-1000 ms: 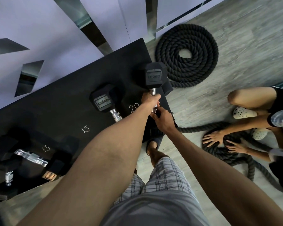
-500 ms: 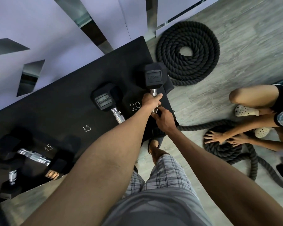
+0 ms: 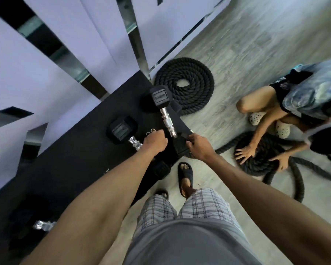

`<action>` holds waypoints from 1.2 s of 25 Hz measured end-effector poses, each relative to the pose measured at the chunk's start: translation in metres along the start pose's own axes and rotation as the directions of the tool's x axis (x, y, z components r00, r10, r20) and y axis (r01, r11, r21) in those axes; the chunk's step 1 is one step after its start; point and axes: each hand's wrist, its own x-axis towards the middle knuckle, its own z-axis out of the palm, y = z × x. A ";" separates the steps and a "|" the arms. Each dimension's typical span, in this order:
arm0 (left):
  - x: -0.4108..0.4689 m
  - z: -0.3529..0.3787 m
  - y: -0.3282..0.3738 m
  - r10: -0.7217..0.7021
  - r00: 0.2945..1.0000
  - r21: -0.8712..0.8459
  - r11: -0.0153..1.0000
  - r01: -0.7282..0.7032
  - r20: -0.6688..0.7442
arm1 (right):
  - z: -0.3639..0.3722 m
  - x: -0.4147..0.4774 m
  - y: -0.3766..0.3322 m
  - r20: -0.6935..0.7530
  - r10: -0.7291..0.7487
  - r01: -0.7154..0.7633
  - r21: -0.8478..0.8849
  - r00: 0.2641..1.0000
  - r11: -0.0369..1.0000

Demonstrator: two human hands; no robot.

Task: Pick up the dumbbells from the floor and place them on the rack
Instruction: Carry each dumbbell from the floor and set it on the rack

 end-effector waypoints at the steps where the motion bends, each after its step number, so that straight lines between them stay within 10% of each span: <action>1: -0.011 0.000 0.000 0.071 0.997 0.078 0.994 -0.071 0.010 | -0.001 -0.017 0.008 -0.010 0.035 -0.035 0.015 0.999 0.999; 7: -0.084 0.050 0.005 0.336 0.930 0.142 0.924 -0.356 0.149 | 0.039 -0.171 0.080 -0.119 0.254 -0.227 0.205 0.960 0.952; 15: -0.181 0.202 0.013 0.403 0.763 0.238 0.785 -0.572 0.506 | 0.189 -0.413 0.176 -0.033 0.682 -0.554 0.555 0.731 0.621; 30: -0.443 0.507 0.141 0.349 0.426 0.419 0.100 -0.902 0.835 | 0.434 -0.730 0.276 0.199 0.904 -0.380 0.924 0.378 -0.045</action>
